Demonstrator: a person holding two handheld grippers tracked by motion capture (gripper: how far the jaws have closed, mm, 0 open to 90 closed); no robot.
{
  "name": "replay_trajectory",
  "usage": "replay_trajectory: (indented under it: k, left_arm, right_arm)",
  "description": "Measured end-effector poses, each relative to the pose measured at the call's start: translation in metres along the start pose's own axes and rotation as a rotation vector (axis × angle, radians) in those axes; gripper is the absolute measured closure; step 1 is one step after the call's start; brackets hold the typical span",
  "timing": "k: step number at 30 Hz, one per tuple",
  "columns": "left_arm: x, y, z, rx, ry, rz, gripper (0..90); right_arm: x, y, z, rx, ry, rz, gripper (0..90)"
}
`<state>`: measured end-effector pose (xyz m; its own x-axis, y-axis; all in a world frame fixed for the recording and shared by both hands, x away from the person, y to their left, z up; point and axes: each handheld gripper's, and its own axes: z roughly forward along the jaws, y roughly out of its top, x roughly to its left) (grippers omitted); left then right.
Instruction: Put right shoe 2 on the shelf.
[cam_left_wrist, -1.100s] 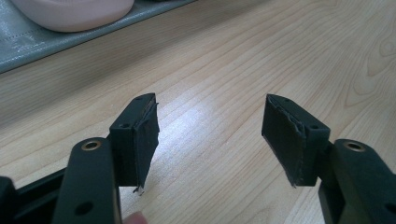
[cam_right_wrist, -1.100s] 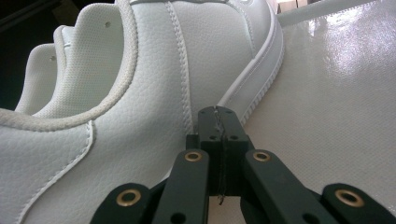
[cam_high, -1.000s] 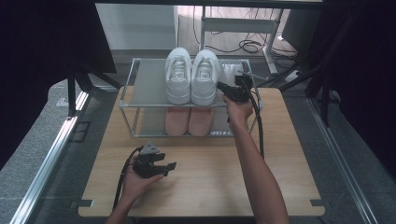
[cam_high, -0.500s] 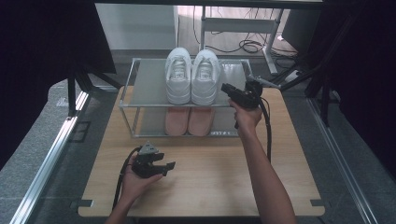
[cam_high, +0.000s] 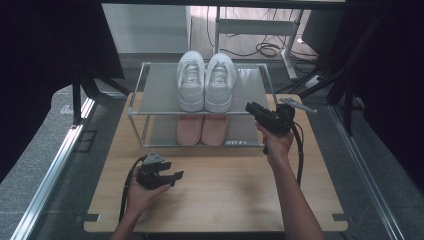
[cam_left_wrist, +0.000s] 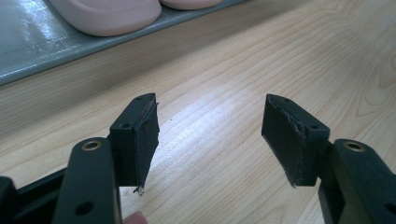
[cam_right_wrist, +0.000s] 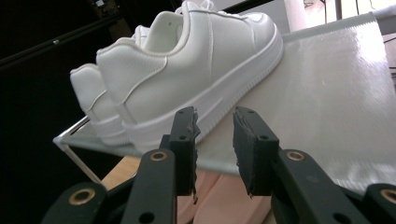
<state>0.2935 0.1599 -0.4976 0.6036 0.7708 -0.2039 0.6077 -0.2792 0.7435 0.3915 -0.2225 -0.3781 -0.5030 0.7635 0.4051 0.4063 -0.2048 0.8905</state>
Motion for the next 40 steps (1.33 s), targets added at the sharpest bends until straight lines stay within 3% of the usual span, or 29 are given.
replay_trajectory:
  k: [5,20,30,40]
  left_arm:
    - [0.003,0.000,-0.001,-0.005,0.005,-0.007,37.2]
    - [0.006,-0.001,-0.003,-0.010,0.016,-0.016,37.2]
    - [0.006,-0.001,-0.004,-0.015,0.026,-0.024,37.1]
    - [0.006,-0.001,-0.005,-0.018,0.027,-0.023,37.1]
  right_arm:
    - [-0.004,-0.015,-0.018,-0.003,0.010,-0.015,68.2]
    - [-0.025,-0.061,-0.057,-0.017,0.000,0.009,66.8]
    - [-0.037,-0.094,-0.057,0.037,-0.019,0.034,65.4]
    - [-0.037,-0.098,-0.060,0.034,-0.017,0.018,63.3]
